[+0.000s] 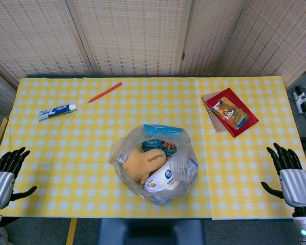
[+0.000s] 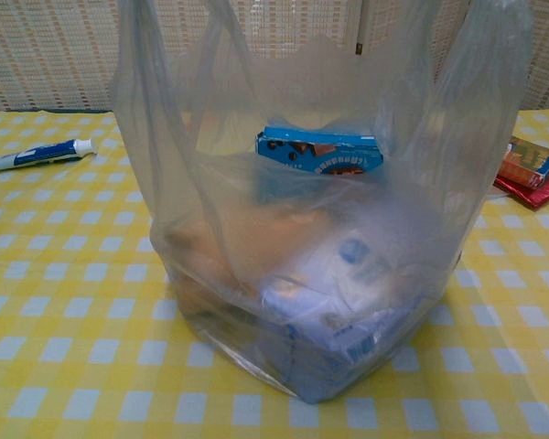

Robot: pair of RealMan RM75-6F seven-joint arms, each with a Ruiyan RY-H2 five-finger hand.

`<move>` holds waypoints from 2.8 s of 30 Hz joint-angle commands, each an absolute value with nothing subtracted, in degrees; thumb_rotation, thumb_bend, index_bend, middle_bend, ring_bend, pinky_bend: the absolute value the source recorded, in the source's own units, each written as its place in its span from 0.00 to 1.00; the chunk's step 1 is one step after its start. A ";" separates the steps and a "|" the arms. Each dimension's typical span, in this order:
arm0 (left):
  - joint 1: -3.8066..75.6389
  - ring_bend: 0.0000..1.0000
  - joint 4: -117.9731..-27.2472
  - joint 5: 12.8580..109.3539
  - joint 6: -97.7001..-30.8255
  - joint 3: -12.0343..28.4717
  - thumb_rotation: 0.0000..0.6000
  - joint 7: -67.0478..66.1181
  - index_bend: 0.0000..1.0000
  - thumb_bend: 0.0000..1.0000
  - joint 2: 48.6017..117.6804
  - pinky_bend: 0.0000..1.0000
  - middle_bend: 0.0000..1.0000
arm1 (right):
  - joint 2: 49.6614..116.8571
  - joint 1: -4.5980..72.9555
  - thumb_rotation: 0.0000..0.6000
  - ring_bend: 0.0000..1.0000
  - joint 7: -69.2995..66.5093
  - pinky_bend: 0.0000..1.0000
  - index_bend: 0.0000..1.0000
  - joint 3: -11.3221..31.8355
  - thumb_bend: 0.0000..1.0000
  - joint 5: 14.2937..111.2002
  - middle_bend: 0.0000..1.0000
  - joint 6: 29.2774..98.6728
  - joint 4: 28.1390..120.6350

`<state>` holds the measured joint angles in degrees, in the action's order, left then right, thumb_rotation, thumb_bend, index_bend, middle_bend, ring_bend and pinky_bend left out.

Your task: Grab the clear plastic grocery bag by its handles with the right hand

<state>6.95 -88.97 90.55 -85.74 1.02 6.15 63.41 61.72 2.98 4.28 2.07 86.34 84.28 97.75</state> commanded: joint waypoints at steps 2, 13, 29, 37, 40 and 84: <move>6.94 0.03 -88.95 90.46 -85.78 1.06 1.00 6.26 0.06 0.10 63.39 0.00 0.07 | 61.77 3.10 1.00 0.00 4.39 0.00 0.00 2.06 0.22 86.22 0.00 83.98 97.75; 7.55 0.03 -89.04 91.40 -85.55 0.95 1.00 6.43 0.06 0.10 63.62 0.00 0.07 | 61.90 2.86 1.00 0.00 0.81 0.00 0.00 1.44 0.23 89.52 0.00 85.71 95.92; 6.64 0.03 -89.39 90.81 -86.66 0.89 1.00 6.06 0.06 0.10 63.22 0.00 0.07 | 60.65 12.56 1.00 0.00 -29.77 0.00 0.00 -4.53 0.22 112.39 0.00 87.89 88.98; 6.76 0.03 -89.14 90.69 -86.55 1.04 1.00 6.74 0.06 0.10 63.13 0.00 0.07 | 59.71 17.62 1.00 0.00 -37.46 0.00 0.00 -6.25 0.22 117.33 0.00 87.65 90.12; 6.77 0.03 -89.09 90.79 -86.53 0.99 1.00 7.02 0.06 0.10 63.04 0.00 0.07 | 60.62 19.10 1.00 0.00 -38.26 0.00 0.00 -6.23 0.22 118.07 0.00 87.45 90.03; 5.13 0.03 -89.13 91.88 -89.62 0.80 1.00 9.62 0.06 0.10 61.65 0.00 0.07 | 69.95 35.64 1.00 0.00 -63.58 0.00 0.00 -6.94 0.20 114.71 0.00 85.40 87.51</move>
